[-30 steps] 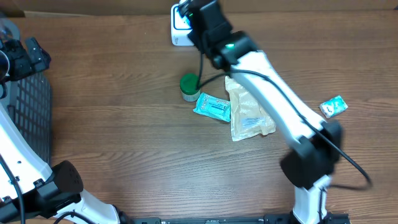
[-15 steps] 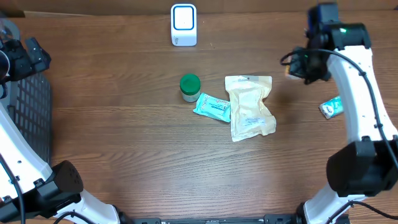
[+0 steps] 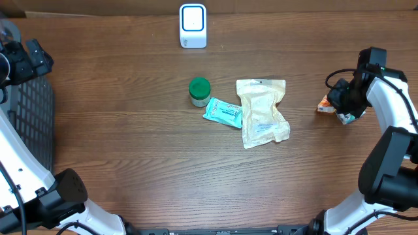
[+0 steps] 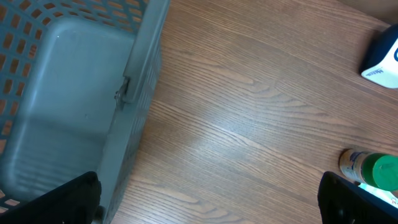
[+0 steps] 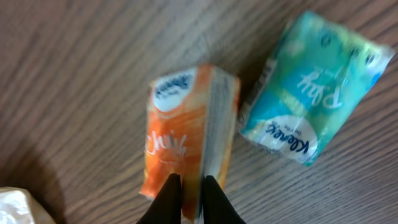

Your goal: Scan the item barcode

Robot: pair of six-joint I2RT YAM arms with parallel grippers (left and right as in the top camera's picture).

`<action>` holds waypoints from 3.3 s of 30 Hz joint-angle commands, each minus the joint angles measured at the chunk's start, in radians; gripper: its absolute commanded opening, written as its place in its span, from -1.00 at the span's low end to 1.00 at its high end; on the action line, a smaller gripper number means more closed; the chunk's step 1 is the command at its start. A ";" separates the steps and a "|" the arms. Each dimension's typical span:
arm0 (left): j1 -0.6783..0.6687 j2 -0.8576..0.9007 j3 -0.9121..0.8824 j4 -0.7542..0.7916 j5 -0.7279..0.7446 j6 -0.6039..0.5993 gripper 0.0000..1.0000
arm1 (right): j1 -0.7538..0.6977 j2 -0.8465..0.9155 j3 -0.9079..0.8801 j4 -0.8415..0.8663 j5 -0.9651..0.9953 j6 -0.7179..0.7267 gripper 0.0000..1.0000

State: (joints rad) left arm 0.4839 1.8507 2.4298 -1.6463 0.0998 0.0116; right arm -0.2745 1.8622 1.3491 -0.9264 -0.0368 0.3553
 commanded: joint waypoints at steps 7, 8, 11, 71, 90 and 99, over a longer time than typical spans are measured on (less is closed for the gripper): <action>-0.006 -0.013 0.011 0.001 0.001 0.019 0.99 | -0.051 -0.006 -0.009 0.005 0.001 0.011 -0.84; -0.006 -0.013 0.011 0.001 0.001 0.019 0.99 | -0.056 -0.006 -0.009 0.002 0.001 0.011 -0.78; -0.006 -0.013 0.011 0.001 0.001 0.019 1.00 | -0.059 -0.006 0.006 -0.019 0.000 0.007 0.35; -0.006 -0.013 0.011 0.001 0.001 0.019 0.99 | 0.274 0.212 -0.177 0.330 -0.557 -0.355 -0.92; -0.006 -0.013 0.011 0.001 0.001 0.019 0.99 | 0.663 -0.065 0.204 -0.290 0.887 0.020 -0.92; -0.006 -0.013 0.011 0.001 0.001 0.019 0.99 | 0.751 0.127 0.204 -0.390 1.120 -0.005 -0.92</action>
State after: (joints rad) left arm 0.4839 1.8507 2.4298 -1.6466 0.1001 0.0116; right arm 0.4786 1.9392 1.5501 -1.3075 0.9325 0.3450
